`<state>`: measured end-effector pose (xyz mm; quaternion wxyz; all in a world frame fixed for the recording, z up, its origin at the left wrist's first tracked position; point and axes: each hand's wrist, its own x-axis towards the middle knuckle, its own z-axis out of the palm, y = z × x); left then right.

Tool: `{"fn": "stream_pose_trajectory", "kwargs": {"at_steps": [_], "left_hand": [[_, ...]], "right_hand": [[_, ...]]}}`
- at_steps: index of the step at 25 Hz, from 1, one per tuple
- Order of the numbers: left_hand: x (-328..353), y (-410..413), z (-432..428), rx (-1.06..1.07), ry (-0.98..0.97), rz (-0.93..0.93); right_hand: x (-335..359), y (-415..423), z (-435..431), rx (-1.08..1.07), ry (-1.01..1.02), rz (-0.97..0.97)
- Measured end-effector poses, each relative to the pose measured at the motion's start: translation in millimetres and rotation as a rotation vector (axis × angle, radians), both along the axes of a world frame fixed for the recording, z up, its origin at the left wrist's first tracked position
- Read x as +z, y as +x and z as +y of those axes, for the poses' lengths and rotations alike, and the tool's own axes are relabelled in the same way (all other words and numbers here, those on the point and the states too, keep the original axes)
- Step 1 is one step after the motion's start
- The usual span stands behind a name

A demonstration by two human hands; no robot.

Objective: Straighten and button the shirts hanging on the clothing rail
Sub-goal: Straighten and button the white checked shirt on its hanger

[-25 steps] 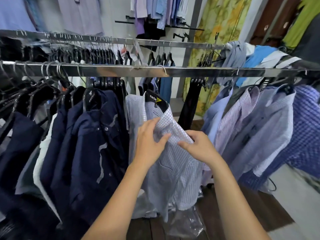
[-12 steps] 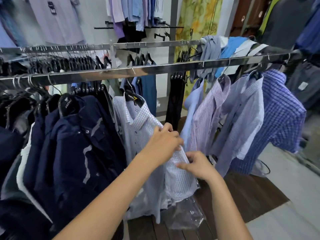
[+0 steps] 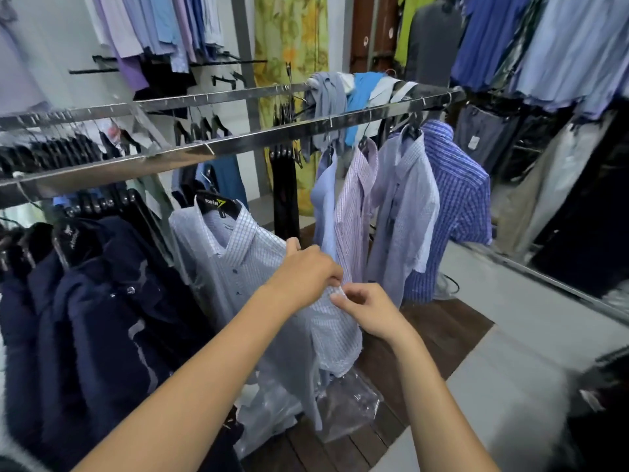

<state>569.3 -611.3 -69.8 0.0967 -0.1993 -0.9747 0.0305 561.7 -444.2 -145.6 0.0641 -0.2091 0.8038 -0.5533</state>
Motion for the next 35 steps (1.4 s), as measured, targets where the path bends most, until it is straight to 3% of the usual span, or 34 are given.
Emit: {"fn": "stream_pose_trajectory", "kwargs": {"at_steps": [9,14,16,19,21,23,26,28,30,32,35], "left_hand": [[-7.0,2.3,-3.8,-0.153,0.18,0.094],[-2.1,3.1,4.8,-0.167,0.238,0.126],[-7.2,11.7,8.4,-0.17,0.415,0.239],[-32.6,33.0,9.8,-0.107,0.905,0.374],[-58.9,48.2,11.1,-0.032,1.187,0.21],[-86.1,64.0,11.9,0.126,1.33,-0.015],[-126.0,77.1,8.0,0.39,1.267,-0.361],[-142.7,78.9,8.0,0.464,1.211,-0.677],[-150.4,77.5,10.8,0.48,1.301,-0.955],[-154.5,77.2,10.9,0.482,1.419,-1.121],[-164.0,76.7,7.2,0.463,1.547,-1.211]], "right_hand": [[-53.1,54.5,49.1,-0.454,0.254,-0.093],[-41.8,87.3,80.0,-0.633,0.276,-0.023],[-32.8,97.4,80.0,-0.677,0.225,-0.045],[-18.7,112.0,72.8,-0.669,0.117,-0.142],[-9.5,121.6,68.6,-0.652,0.013,-0.253],[-4.5,128.9,66.3,-0.62,0.022,-0.277],[-5.1,136.1,60.3,-0.592,0.095,-0.245],[-6.9,137.4,55.8,-0.616,0.117,-0.245],[-5.0,138.8,51.3,-0.629,0.107,-0.243],[-2.4,140.2,46.8,-0.654,0.096,-0.252],[-3.7,137.9,48.0,-0.693,0.083,-0.247]]}}
